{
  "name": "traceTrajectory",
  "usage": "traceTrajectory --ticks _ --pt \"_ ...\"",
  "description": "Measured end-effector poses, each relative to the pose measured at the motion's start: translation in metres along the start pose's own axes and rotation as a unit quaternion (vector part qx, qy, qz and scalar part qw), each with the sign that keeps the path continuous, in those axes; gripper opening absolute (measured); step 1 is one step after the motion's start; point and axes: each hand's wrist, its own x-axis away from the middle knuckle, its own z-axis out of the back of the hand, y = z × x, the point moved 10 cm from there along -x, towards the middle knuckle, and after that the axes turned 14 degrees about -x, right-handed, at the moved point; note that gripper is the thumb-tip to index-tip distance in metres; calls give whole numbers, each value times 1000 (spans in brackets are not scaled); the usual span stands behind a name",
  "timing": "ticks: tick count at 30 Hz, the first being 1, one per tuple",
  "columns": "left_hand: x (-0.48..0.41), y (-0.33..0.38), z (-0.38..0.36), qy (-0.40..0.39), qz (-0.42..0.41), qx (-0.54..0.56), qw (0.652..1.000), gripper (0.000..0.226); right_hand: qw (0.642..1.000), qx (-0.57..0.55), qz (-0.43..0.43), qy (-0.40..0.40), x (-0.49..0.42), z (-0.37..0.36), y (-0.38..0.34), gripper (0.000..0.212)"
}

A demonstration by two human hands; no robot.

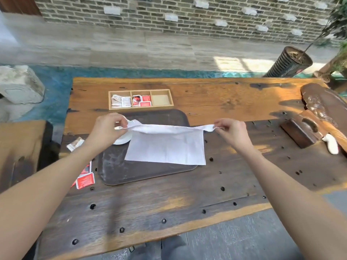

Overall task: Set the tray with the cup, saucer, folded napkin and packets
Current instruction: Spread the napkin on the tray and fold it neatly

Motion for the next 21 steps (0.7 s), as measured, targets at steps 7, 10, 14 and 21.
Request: traceTrajectory --ticks 7,10,14,21 --pt "20 -16 -90 -47 -140 -149 978 16 980 92 91 -149 46 -75 71 17" --pt "26 -31 -124 -68 -104 -137 983 13 981 73 69 -166 56 -100 98 14" --pt "31 -40 -150 -89 -64 -92 990 8 984 62 3 -166 63 -113 128 12" --pt "22 -57 -176 -135 54 -118 982 6 978 -61 -149 -130 59 -112 154 13"
